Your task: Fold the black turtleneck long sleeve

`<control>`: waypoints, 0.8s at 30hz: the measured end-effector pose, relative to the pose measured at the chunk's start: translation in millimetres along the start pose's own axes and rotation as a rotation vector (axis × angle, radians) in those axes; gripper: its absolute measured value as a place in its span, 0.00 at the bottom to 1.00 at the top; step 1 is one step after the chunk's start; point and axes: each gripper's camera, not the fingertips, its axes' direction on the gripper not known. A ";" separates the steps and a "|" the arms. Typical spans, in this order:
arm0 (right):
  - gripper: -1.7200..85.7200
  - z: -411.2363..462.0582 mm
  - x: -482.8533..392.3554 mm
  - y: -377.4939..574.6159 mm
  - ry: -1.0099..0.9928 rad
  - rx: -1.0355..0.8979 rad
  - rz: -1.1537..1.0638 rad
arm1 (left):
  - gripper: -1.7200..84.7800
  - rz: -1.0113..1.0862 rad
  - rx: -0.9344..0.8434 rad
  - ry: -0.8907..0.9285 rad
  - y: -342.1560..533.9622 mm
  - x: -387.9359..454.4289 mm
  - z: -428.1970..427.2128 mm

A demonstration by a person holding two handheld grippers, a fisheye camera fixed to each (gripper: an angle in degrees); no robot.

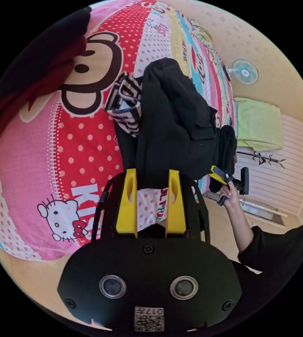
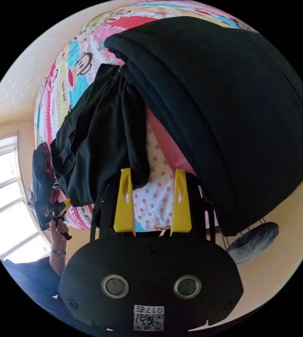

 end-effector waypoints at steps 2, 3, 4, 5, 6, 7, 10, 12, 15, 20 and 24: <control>0.17 -4.8 10.4 15.7 -0.191 0.039 0.036 | 0.16 -0.108 0.077 0.018 14.1 -3.7 -10.0; 0.16 -4.6 13.5 21.6 -0.245 0.047 0.044 | 0.16 -0.127 0.109 0.017 19.8 -4.0 -13.7; 0.15 -2.8 22.9 35.4 -0.323 0.073 0.112 | 0.17 -0.164 0.164 0.030 31.1 -5.7 -19.5; 0.15 1.2 35.2 50.7 -0.400 0.101 0.202 | 0.19 -0.212 0.198 0.068 42.1 -10.4 -21.9; 0.16 4.6 42.0 58.7 -0.443 0.116 0.245 | 0.20 -0.235 0.205 0.095 47.1 -13.4 -21.0; 0.17 13.9 54.3 73.2 -0.533 0.146 0.302 | 0.22 -0.278 0.203 0.143 55.9 -19.3 -15.2; 0.18 54.6 75.9 93.4 -0.732 0.177 0.332 | 0.23 -0.313 0.220 0.185 70.8 -24.5 11.7; 0.17 80.4 80.2 95.2 -0.834 0.200 0.321 | 0.23 -0.345 0.275 0.266 72.9 -30.2 24.5; 0.15 105.5 76.3 92.3 -0.951 0.309 0.327 | 0.22 -0.429 0.322 0.271 73.4 -36.8 40.3; 0.05 100.7 50.4 80.8 -1.014 0.346 0.292 | 0.07 -0.394 0.366 0.461 80.6 -20.6 44.9; 0.04 46.1 -2.9 61.1 -1.021 0.394 0.025 | 0.07 -0.215 0.551 0.522 80.7 13.3 -13.8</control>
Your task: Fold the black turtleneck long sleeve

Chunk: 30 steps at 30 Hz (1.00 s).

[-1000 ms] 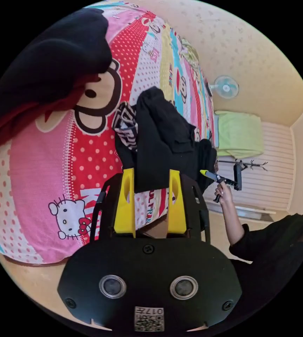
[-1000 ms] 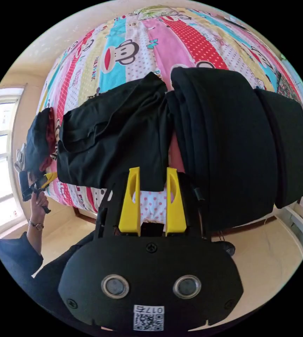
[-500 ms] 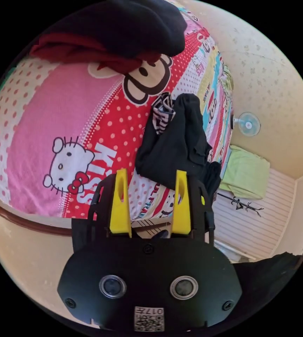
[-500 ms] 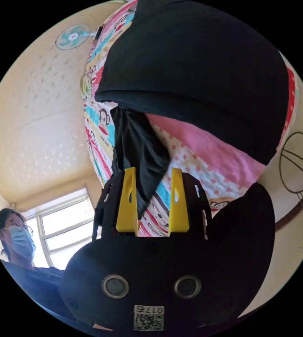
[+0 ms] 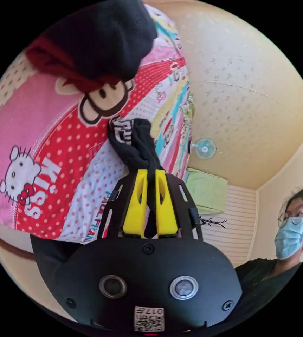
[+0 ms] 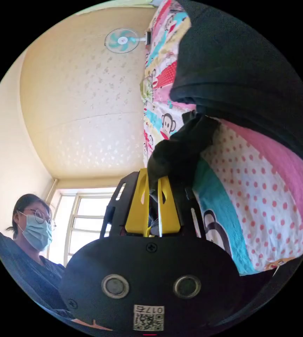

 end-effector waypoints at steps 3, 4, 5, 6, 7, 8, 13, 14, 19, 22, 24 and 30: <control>0.03 25.4 -58.7 -32.6 -0.083 -0.075 -0.188 | 0.07 0.109 0.084 0.139 -20.3 40.4 -22.3; 0.03 34.8 -80.2 -44.3 -0.126 -0.107 -0.249 | 0.07 0.163 0.099 0.194 -29.1 55.4 -29.0; 0.03 43.1 -101.2 -52.8 -0.157 -0.140 -0.301 | 0.07 0.225 0.100 0.230 -35.6 70.9 -34.5; 0.03 46.7 -112.0 -55.7 -0.171 -0.158 -0.329 | 0.07 0.255 0.098 0.240 -37.4 78.6 -37.4; 0.03 51.3 -131.3 -58.5 -0.191 -0.192 -0.385 | 0.07 0.302 0.099 0.243 -36.8 91.8 -44.5; 0.03 52.9 -147.4 -58.3 -0.207 -0.228 -0.437 | 0.07 0.347 0.098 0.233 -31.2 101.6 -52.1; 0.03 35.6 -159.8 -36.0 -0.191 -0.342 -0.530 | 0.07 0.412 0.068 0.224 22.6 82.6 -77.0; 0.03 29.2 -147.1 -27.3 -0.156 -0.375 -0.513 | 0.07 0.392 0.049 0.196 40.7 63.9 -78.7; 0.03 7.0 -42.1 20.7 0.091 -0.515 -0.222 | 0.07 0.170 -0.030 -0.042 114.7 -56.8 -67.5; 0.03 -10.5 36.0 67.9 0.387 -0.624 0.128 | 0.07 -0.042 -0.076 -0.241 157.0 -148.3 -58.4; 0.03 -28.8 50.9 85.5 0.549 -0.602 0.243 | 0.07 -0.111 -0.064 -0.234 175.6 -180.4 -59.1; 0.03 -14.2 -6.7 75.0 0.731 -0.591 0.013 | 0.07 0.148 -0.050 -0.292 182.0 -116.4 -43.8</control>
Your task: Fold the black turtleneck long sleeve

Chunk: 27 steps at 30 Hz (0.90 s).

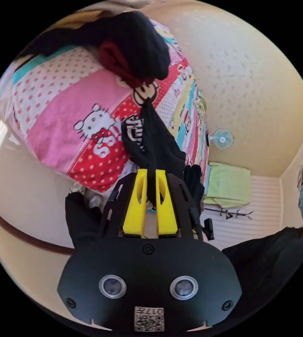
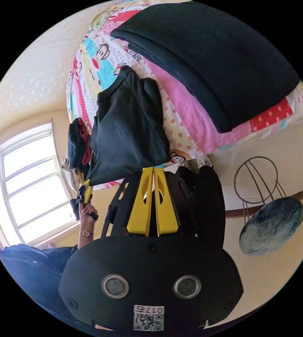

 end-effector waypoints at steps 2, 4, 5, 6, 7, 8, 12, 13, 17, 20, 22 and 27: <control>0.03 -10.3 -18.3 -7.8 -0.010 0.041 -0.067 | 0.07 0.259 -0.055 -0.019 -12.8 72.0 19.4; 0.03 -13.4 -16.8 -12.0 -0.054 0.050 -0.033 | 0.07 0.456 -0.132 0.006 -11.5 128.3 49.6; 0.03 -13.7 -9.3 -12.5 -0.105 0.051 0.016 | 0.07 0.580 -0.199 0.028 -3.3 161.4 76.1; 0.03 -13.5 -4.2 -11.9 -0.136 0.051 0.044 | 0.07 0.637 -0.236 0.038 3.3 176.2 91.2; 0.03 -12.5 7.6 -8.8 -0.194 0.049 0.102 | 0.07 0.725 -0.316 0.060 20.2 200.2 123.0; 0.03 -10.6 20.2 -3.9 -0.230 0.038 0.164 | 0.07 0.786 -0.405 0.079 40.7 216.8 155.1; 0.04 -9.6 49.4 11.9 -0.259 -0.029 0.271 | 0.11 0.862 -0.655 -0.019 99.0 224.7 231.4; 0.04 -12.1 56.8 15.9 -0.276 -0.048 0.288 | 0.13 0.840 -0.647 -0.045 106.7 217.8 233.0; 0.09 -21.2 77.7 22.7 -0.444 -0.076 0.292 | 0.16 0.534 -0.444 -0.024 88.7 158.1 186.9; 0.17 -13.3 92.7 24.9 -0.592 -0.103 0.329 | 0.21 0.224 -0.393 -0.094 71.7 89.5 176.5; 0.20 -8.5 100.2 29.4 -0.730 -0.061 0.364 | 0.23 0.108 -0.438 -0.086 69.1 58.7 189.4; 0.23 7.7 113.0 38.6 -0.920 0.075 0.495 | 0.14 -0.088 -0.562 0.039 92.0 23.4 231.6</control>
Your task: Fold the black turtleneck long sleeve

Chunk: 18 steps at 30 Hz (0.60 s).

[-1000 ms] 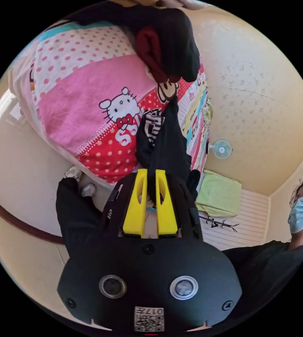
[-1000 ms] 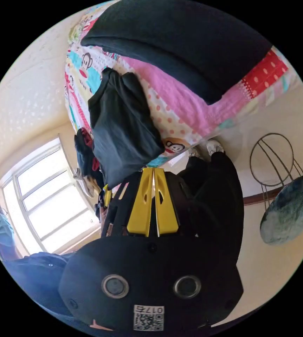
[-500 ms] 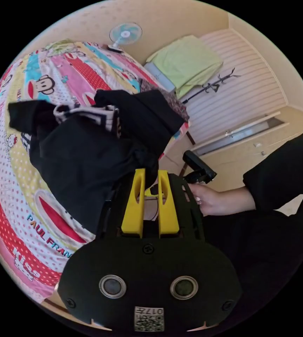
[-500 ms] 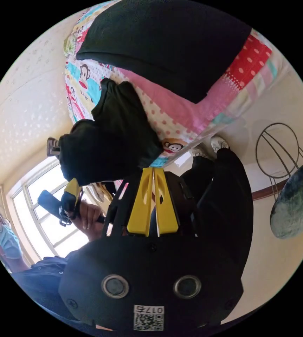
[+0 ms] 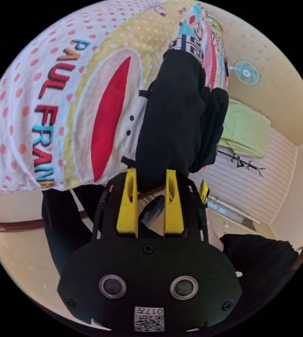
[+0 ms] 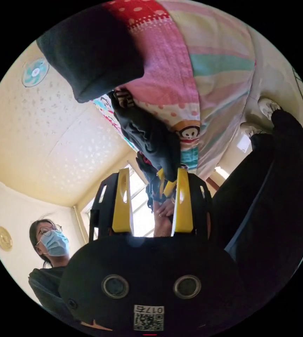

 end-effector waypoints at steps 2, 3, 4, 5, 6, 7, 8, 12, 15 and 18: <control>0.24 3.1 8.2 -3.6 -0.033 0.066 0.042 | 0.10 -0.044 0.048 0.164 15.5 1.3 -5.6; 0.25 3.8 9.4 -4.3 -0.046 0.081 0.051 | 0.09 -0.044 0.060 0.197 20.5 5.4 -9.0; 0.25 4.6 10.1 -4.6 -0.070 0.108 0.065 | 0.09 -0.032 0.071 0.245 30.6 18.0 -16.8; 0.24 4.9 7.5 -1.6 -0.123 0.132 0.079 | 0.09 -0.015 0.068 0.268 40.5 34.5 -25.9; 0.23 5.6 4.4 1.2 -0.171 0.137 0.082 | 0.08 -0.006 0.066 0.273 45.3 42.9 -31.0; 0.21 9.5 -5.3 8.2 -0.263 0.115 0.091 | 0.08 0.008 0.068 0.288 55.6 59.8 -44.1; 0.18 13.8 -23.1 18.4 -0.310 0.072 0.079 | 0.08 0.029 0.085 0.317 65.7 75.1 -61.2; 0.12 25.4 -111.9 64.2 -0.178 -0.096 -0.067 | 0.08 0.107 0.160 0.377 92.6 110.0 -128.2; 0.10 53.5 -176.0 98.3 0.031 -0.212 -0.184 | 0.09 0.144 0.226 0.333 112.2 126.1 -188.2; 0.10 112.5 -206.6 115.2 0.061 -0.333 -0.196 | 0.09 0.187 0.338 0.304 125.7 127.4 -251.9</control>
